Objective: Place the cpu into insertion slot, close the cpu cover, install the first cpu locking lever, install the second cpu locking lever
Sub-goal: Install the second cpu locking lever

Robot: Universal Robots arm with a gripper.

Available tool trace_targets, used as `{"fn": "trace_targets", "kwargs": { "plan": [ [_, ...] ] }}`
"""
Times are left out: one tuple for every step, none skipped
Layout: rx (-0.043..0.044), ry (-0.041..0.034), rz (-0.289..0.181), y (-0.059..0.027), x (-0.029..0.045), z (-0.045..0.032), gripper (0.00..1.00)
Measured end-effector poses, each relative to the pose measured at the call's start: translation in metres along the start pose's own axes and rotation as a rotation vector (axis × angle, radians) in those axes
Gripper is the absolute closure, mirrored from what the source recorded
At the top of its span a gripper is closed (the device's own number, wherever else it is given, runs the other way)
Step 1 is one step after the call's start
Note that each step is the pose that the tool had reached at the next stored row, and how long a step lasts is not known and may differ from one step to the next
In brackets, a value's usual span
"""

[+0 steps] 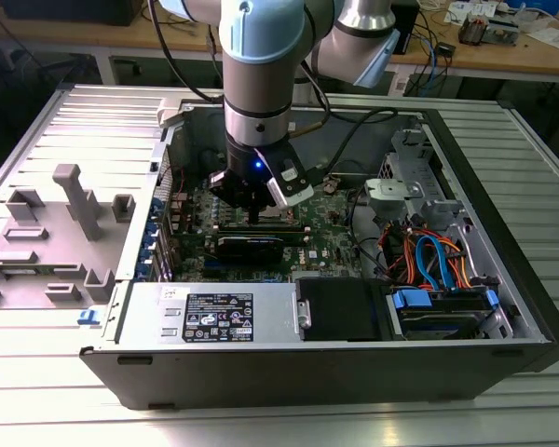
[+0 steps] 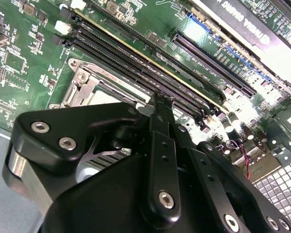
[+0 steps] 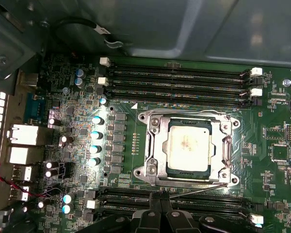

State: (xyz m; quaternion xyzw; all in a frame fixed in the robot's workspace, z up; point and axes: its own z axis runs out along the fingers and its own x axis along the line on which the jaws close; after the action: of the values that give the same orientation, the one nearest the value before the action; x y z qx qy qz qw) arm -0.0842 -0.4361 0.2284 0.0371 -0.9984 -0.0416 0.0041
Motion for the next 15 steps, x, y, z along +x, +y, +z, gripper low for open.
{"fn": "trace_targets", "kwargs": {
  "plan": [
    [-0.0003, 0.0000, 0.000, -0.0001, 0.0000, 0.0000, 0.89],
    [-0.0010, -0.0001, 0.000, -0.0001, 0.0001, 0.0001, 0.89],
    [-0.0010, -0.0003, 0.000, -0.0001, 0.0008, 0.0001, 0.89],
    [-0.0024, -0.0003, 0.000, -0.0001, 0.0010, 0.0000, 0.89],
    [-0.0028, -0.0003, 0.000, -0.0001, 0.0010, 0.0001, 0.89],
    [-0.0036, 0.0006, 0.000, -0.0001, 0.0011, 0.0002, 0.89],
    [-0.0042, 0.0011, 0.000, -0.0001, 0.0012, 0.0003, 0.89],
    [-0.0047, 0.0017, 0.000, -0.0001, 0.0014, 0.0005, 0.89],
    [-0.0049, 0.0021, 0.000, -0.0001, 0.0019, 0.0007, 0.89],
    [-0.0051, 0.0032, 0.000, -0.0001, 0.0020, 0.0010, 0.89],
    [-0.0051, 0.0044, 0.000, -0.0002, 0.0027, 0.0017, 0.89],
    [-0.0056, 0.0053, 0.000, -0.0002, 0.0030, 0.0020, 0.89],
    [-0.0062, 0.0064, 0.000, -0.0002, 0.0033, 0.0024, 0.89],
    [-0.0073, 0.0108, 0.001, -0.0002, 0.0038, 0.0029, 0.89],
    [-0.0083, 0.0154, 0.001, -0.0001, 0.0041, 0.0031, 0.89]
  ]
}}
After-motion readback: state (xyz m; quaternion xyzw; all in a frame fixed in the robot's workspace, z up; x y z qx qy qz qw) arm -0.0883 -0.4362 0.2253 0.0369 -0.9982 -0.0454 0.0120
